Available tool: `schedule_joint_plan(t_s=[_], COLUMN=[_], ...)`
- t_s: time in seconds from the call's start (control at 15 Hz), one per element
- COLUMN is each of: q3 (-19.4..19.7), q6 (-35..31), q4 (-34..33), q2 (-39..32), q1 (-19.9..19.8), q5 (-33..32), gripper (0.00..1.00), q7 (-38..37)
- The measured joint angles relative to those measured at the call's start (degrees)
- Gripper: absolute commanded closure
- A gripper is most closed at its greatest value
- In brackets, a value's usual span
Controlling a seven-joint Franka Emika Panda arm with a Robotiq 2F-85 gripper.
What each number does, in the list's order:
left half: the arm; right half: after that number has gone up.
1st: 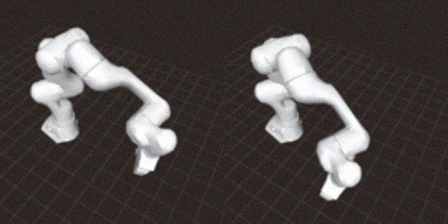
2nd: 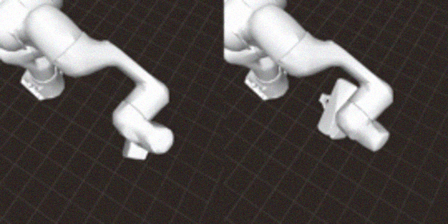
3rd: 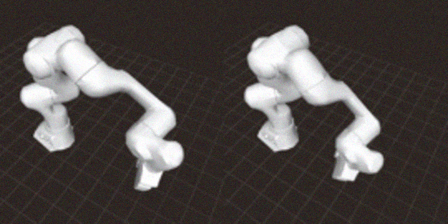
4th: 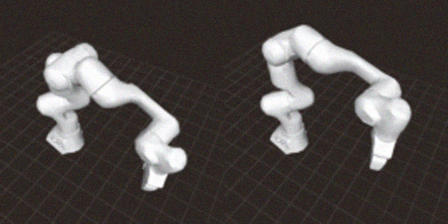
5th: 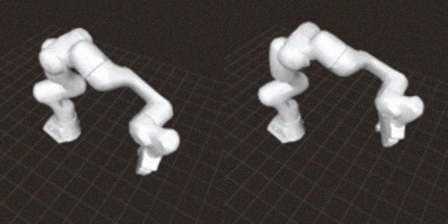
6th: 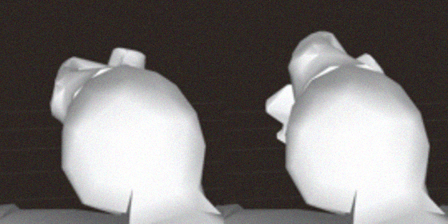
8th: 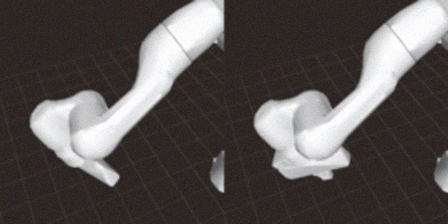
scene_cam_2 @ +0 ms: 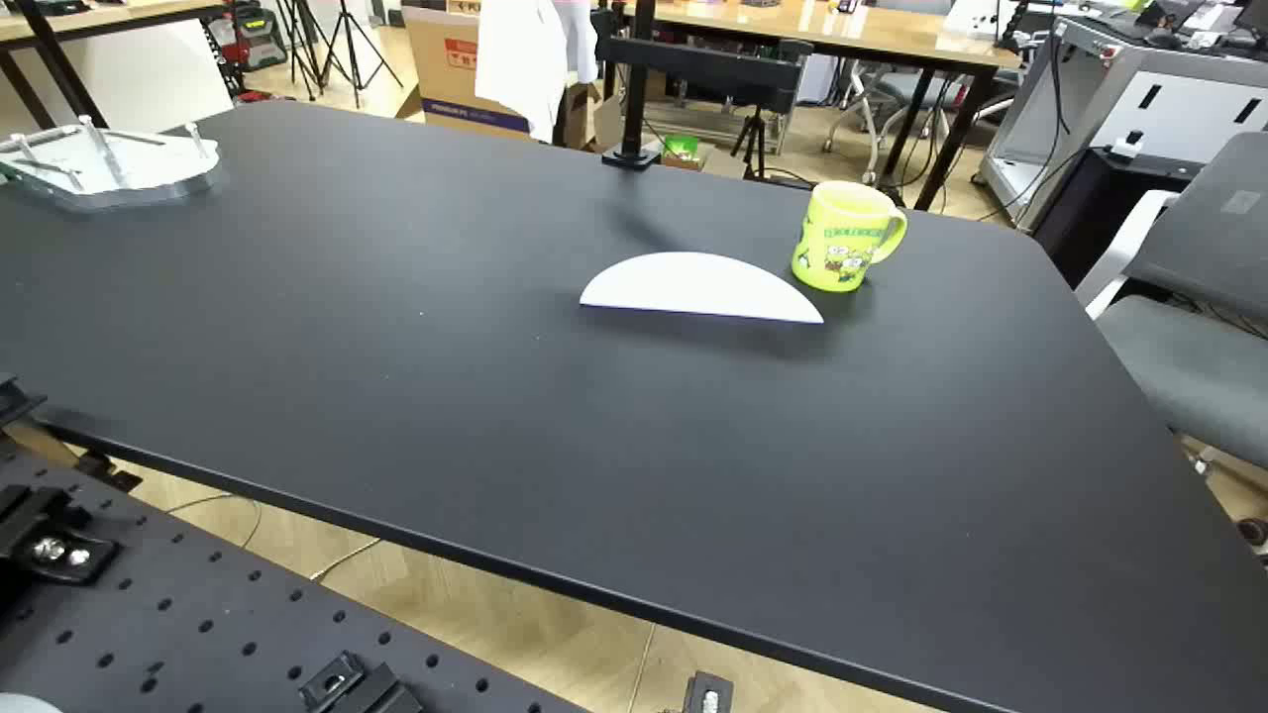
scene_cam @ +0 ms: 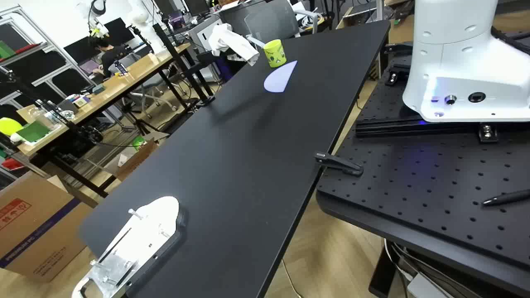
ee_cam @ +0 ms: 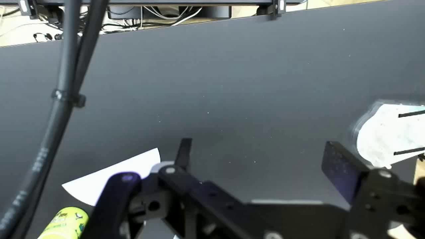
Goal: Pick the cloth on the object
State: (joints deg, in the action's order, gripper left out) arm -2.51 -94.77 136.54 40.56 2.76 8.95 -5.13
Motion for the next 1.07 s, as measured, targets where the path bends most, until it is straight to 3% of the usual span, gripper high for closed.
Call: schedule_joint_plan(t_s=[0.93,1.07], q3=[-0.02,-0.07], q6=[-0.27,-2.85], q4=[0.02,0.41], q2=[0.04,-0.43], q1=[-0.14,-1.12], q5=[0.00,-1.27], gripper=[0.00,0.00], q7=[0.08,0.02])
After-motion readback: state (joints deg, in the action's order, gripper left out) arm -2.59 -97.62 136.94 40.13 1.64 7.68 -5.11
